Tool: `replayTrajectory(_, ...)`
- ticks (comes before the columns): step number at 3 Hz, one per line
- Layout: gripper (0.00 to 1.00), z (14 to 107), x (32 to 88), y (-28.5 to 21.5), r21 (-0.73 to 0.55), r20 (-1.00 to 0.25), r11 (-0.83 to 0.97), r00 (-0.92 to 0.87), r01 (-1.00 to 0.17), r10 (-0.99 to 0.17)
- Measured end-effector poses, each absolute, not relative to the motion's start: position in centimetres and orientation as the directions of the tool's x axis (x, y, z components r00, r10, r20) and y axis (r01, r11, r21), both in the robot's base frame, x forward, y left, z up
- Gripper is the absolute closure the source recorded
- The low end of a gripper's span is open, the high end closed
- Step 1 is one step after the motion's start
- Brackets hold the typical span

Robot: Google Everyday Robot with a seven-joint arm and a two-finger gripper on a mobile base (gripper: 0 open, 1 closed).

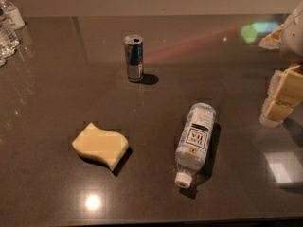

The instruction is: Move blue plastic bottle near redbull can

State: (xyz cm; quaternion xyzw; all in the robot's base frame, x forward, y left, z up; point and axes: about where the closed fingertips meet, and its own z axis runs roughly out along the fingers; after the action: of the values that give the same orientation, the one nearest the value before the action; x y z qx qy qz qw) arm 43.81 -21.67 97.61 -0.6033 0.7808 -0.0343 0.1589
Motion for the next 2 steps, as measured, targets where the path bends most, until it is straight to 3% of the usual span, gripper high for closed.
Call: replayTrajectory(2, 0.00, 97.6, 43.8, -20.3, -0.259, -0.212, 0.198, -0.145, -0.945, -0.967)
